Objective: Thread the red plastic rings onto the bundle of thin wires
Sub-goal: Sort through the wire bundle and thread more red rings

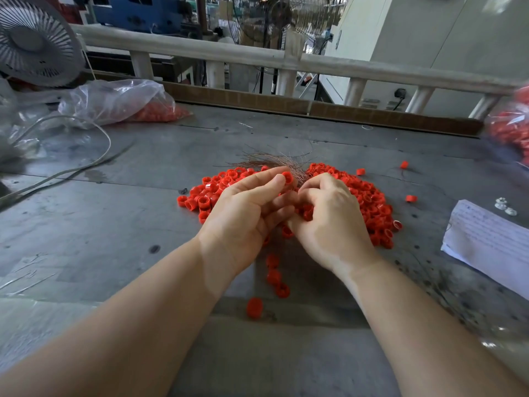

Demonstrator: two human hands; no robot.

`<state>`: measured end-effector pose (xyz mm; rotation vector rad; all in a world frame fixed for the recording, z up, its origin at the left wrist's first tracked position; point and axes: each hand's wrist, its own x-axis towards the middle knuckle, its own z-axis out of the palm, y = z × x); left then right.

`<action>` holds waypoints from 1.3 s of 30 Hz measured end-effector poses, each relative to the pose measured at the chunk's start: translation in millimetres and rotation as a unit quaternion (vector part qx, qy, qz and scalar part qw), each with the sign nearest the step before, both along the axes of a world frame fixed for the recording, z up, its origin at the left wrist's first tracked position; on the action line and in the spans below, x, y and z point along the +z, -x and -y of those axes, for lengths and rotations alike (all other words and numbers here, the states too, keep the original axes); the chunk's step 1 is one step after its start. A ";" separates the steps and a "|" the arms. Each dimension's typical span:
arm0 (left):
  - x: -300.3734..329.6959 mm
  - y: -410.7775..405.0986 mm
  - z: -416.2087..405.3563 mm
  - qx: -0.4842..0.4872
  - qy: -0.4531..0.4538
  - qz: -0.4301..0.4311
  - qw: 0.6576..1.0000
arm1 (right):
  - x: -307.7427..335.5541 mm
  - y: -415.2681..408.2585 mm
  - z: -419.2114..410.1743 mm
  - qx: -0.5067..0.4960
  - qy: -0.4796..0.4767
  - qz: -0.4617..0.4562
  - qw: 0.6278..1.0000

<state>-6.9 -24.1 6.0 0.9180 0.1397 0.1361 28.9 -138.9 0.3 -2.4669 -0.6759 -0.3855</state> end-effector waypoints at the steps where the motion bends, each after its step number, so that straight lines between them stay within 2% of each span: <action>1: -0.1 0.0 0.3 -0.004 -0.002 0.000 1.000 | -0.3 0.2 -0.2 -0.001 0.000 -0.003 1.000; 6: 0.2 0.3 2.1 -0.034 -0.006 0.002 0.999 | -1.0 -2.1 -0.6 0.015 -0.081 0.005 0.997; 11: -0.4 -1.0 0.0 -0.007 0.010 -0.002 1.000 | 2.3 -4.3 5.5 0.048 -0.173 -0.002 0.984; 17: 2.5 0.0 -0.2 -0.005 0.053 0.005 0.999 | 3.5 -4.2 6.6 0.033 -0.162 0.044 0.985; 20: 4.0 0.0 0.2 -0.006 0.062 -0.024 0.998 | 3.4 -5.3 6.2 0.034 -0.168 0.028 0.985; 23: 2.0 0.2 1.8 -0.013 -0.017 -0.050 0.999 | 3.5 -7.6 6.5 0.030 -0.187 0.003 0.982; 27: -1.5 2.8 5.7 -0.002 -0.156 -0.016 0.988 | 1.6 -2.8 7.0 0.055 -0.136 0.001 0.989; 33: -5.9 4.3 7.8 0.047 -0.254 0.012 0.966 | 2.3 0.8 7.0 0.099 -0.099 0.039 0.989; 39: -5.4 4.5 6.3 0.063 -0.287 0.027 0.955 | 5.3 0.6 8.4 0.097 -0.121 0.039 0.987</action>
